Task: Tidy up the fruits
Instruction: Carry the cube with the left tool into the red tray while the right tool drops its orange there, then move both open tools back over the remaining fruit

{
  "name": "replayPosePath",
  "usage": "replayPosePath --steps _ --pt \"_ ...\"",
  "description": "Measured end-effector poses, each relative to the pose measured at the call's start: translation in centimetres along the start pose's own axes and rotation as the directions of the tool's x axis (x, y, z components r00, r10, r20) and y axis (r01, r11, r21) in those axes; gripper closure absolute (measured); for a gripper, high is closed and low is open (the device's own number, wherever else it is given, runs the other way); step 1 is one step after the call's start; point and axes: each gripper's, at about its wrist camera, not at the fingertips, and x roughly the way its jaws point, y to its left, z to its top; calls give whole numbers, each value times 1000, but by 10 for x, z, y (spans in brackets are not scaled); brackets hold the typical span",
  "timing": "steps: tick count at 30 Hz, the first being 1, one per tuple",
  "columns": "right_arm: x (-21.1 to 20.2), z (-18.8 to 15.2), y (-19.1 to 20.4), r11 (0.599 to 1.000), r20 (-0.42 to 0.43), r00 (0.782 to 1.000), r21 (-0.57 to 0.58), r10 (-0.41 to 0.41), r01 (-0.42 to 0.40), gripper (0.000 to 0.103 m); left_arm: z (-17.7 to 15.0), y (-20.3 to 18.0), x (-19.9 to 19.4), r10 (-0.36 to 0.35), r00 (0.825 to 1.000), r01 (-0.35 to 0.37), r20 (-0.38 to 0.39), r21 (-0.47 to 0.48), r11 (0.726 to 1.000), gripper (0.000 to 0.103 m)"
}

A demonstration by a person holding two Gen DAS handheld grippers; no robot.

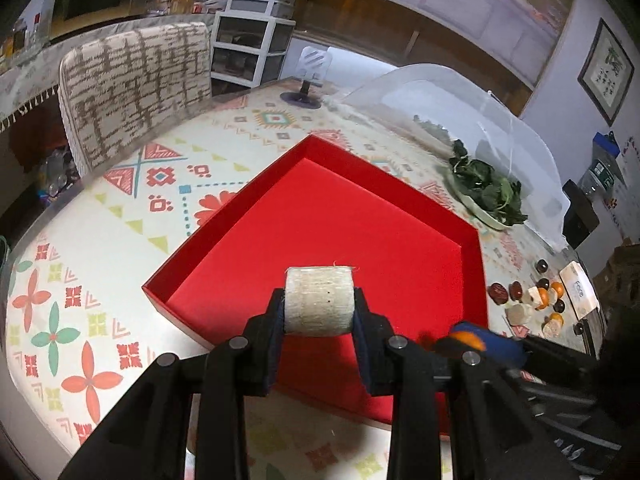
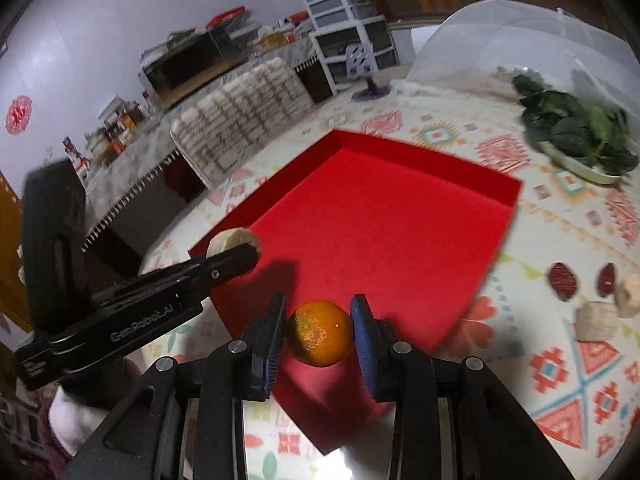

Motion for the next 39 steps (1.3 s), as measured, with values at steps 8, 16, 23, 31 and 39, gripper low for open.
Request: replayPosePath --steps 8,16,23,31,39 --pt "20 1 3 999 -6 999 -1 -48 48 64 0 10 -10 -24 1000 24 12 -51 998 63" --pt "-6 -2 3 999 57 997 -1 -52 52 53 -2 -9 -26 -23 999 23 50 -8 1000 48" --pt "-37 -18 -15 981 98 976 16 -196 196 45 -7 -22 -35 -28 997 29 76 -14 999 47" --pt "-11 -45 -8 959 -13 960 -55 -279 278 45 -11 -40 -54 -31 992 33 122 -15 999 40" --pt "-22 -51 -24 944 0 947 -78 -322 321 45 -12 -52 -61 -36 990 38 135 -14 999 38"
